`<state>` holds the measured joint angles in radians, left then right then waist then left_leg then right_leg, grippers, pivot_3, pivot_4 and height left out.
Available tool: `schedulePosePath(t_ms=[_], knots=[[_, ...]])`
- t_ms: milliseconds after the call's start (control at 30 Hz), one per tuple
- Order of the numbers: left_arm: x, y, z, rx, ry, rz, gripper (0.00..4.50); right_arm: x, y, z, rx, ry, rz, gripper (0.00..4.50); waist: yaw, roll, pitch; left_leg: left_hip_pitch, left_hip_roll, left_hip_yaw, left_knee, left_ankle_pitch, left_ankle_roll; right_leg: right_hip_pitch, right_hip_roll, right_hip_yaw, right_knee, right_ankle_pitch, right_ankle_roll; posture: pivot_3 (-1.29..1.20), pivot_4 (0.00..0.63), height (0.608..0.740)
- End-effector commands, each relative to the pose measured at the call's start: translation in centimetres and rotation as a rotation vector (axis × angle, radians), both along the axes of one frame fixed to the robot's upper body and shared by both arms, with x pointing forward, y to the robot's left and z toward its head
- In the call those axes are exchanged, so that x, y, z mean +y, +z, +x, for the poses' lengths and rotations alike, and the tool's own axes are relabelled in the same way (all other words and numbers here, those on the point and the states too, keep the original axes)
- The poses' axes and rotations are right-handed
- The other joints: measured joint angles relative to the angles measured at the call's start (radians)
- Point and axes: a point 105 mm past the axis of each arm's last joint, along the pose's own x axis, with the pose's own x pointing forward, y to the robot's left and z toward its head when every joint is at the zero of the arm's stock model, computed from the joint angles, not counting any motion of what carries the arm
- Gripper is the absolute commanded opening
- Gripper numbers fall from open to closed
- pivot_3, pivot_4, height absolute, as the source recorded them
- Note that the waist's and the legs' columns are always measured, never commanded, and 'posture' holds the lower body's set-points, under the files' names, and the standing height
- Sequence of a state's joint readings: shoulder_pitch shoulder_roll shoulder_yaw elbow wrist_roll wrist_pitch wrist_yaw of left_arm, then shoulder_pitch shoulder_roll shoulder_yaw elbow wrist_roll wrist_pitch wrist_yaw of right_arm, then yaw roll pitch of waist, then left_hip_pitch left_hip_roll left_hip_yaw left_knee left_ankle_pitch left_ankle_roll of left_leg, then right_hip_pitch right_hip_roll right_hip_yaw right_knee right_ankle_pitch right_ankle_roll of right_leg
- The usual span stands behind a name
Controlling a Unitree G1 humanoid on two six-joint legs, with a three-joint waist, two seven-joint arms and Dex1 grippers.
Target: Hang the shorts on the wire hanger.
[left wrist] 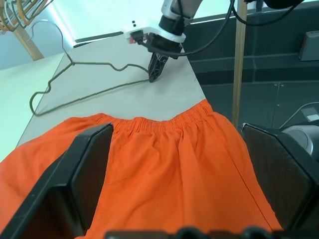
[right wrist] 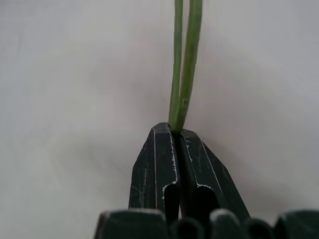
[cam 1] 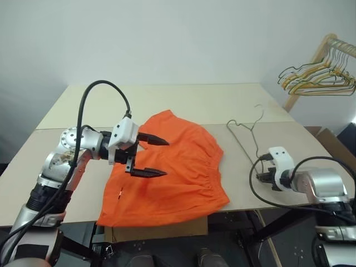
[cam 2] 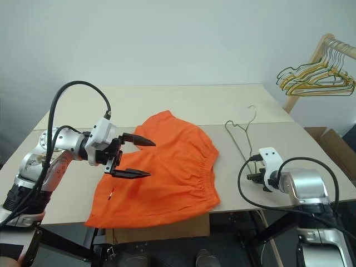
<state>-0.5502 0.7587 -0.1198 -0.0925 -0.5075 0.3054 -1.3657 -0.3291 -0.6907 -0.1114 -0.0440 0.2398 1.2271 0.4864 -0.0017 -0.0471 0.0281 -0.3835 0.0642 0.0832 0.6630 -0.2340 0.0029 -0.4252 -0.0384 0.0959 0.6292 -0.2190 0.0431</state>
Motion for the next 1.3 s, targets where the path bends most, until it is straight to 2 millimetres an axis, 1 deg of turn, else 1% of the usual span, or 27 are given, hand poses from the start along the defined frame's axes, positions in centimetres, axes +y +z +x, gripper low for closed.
schedulePosePath(t_ms=[33, 67, 133, 233, 467, 533, 600, 667, 800, 933, 1133, 1300], knots=[[0.2, 1.5, 0.7, -0.066, 0.015, -0.015, 4.5, 0.1, 5.5, 0.5, -0.251, 0.099, -0.079, 0.04, 0.0, 0.001, 0.0, 0.0, 0.0, 0.0, 0.0, 0.0, 0.0, 0.0, 0.0, 0.0, 0.0, 0.0, 0.0, 0.07, 0.0, 0.74], [0.2, 1.7, 1.1, -0.076, 0.021, -0.016, 4.5, 0.4, 6.5, 0.2, -0.297, 0.156, -0.099, 0.04, -0.001, 0.001, 0.0, 0.0, 0.0, 0.0, 0.0, 0.0, 0.0, 0.0, 0.0, 0.0, 0.0, 0.0, 0.0, 0.07, 0.0, 0.74], [0.2, 2.1, 1.8, -0.096, 0.03, -0.015, 4.5, 1.0, 7.9, -0.5, -0.352, 0.243, -0.124, 0.04, -0.001, 0.001, 0.0, 0.0, 0.0, 0.0, 0.0, 0.0, 0.0, 0.0, 0.0, 0.0, 0.0, 0.0, 0.0, 0.06, 0.0, 0.74], [0.3, 3.1, 3.4, -0.137, 0.044, -0.011, 4.5, 2.4, 9.7, -2.0, -0.413, 0.435, -0.171, 0.04, 0.0, 0.001, 0.0, 0.001, 0.0, 0.0, 0.0, 0.0, 0.0, 0.001, 0.0, 0.0, 0.0, 0.0, 0.0, 0.05, 0.0, 0.74], [0.6, 5.3, 6.7, -0.225, 0.051, 0.036, 4.5, 4.4, 11.0, -5.6, -0.386, 0.841, -0.24, 0.04, -0.009, 0.0, 0.001, 0.0, -0.002, 0.0, 0.001, 0.0, 0.0, 0.001, 0.0, 0.0, -0.001, -0.001, -0.001, 0.04, 0.0, 0.74], [0.4, 5.4, 7.4, -0.235, 0.018, 0.073, 4.5, 4.7, 11.3, -6.4, -0.359, 0.947, -0.238, 0.04, -0.01, 0.0, 0.001, 0.0, -0.002, -0.001, 0.002, 0.0, 0.0, 0.001, 0.0, 0.0, -0.001, -0.002, -0.002, 0.04, 0.0, 0.74], [0.0, 5.2, 7.7, -0.249, -0.018, 0.108, 4.5, 5.0, 11.6, -6.9, -0.342, 1.018, -0.232, 0.04, -0.014, 0.0, 0.001, 0.0, -0.002, -0.001, 0.003, 0.0, 0.0, 0.002, 0.0, 0.001, -0.002, -0.002, -0.002, 0.04, 0.0, 0.74], [-0.3, 5.1, 7.9, -0.257, -0.049, 0.127, 4.5, 5.2, 11.8, -6.9, -0.337, 1.051, -0.231, 0.04, -0.016, 0.0, 0.001, 0.0, -0.002, -0.001, 0.003, 0.0, 0.0, 0.002, -0.001, 0.001, -0.002, -0.003, -0.004, 0.03, 0.0, 0.74], [-1.4, 3.8, 7.7, -0.244, -0.123, 0.187, 4.5, 5.8, 12.5, -6.8, -0.337, 1.103, -0.216, 0.04, -0.018, 0.0, 0.001, 0.0, -0.002, -0.001, 0.004, 0.0, 0.0, 0.001, -0.001, 0.001, -0.001, -0.003, -0.004, 0.03, 0.0, 0.74], [-1.8, 3.0, 7.2, -0.238, -0.178, 0.232, 4.5, 6.0, 12.6, -6.7, -0.326, 1.113, -0.21, 0.04, -0.016, 0.0, 0.001, -0.002, -0.001, -0.001, 0.004, 0.0, 0.0, 0.0, 0.0, 0.001, -0.001, -0.003, -0.004, 0.02, 0.0, 0.74], [-2.1, 1.7, 7.1, -0.267, -0.227, 0.324, 4.5, 5.8, 12.5, -6.9, -0.289, 1.123, -0.22, 0.04, -0.012, 0.0, 0.001, -0.004, -0.002, -0.001, 0.004, 0.0, 0.0, -0.001, -0.001, 0.001, -0.001, -0.003, -0.003, 0.02, 0.0, 0.74], [-2.8, 2.3, 6.9, -0.279, -0.253, 0.312, 4.5, 5.7, 12.3, -6.8, -0.231, 1.097, -0.218, 0.04, -0.014, 0.0, 0.001, -0.004, -0.001, -0.001, 0.005, 0.0, 0.0, -0.001, -0.001, 0.001, 0.0, -0.003, -0.004, 0.02, 0.0, 0.74]])
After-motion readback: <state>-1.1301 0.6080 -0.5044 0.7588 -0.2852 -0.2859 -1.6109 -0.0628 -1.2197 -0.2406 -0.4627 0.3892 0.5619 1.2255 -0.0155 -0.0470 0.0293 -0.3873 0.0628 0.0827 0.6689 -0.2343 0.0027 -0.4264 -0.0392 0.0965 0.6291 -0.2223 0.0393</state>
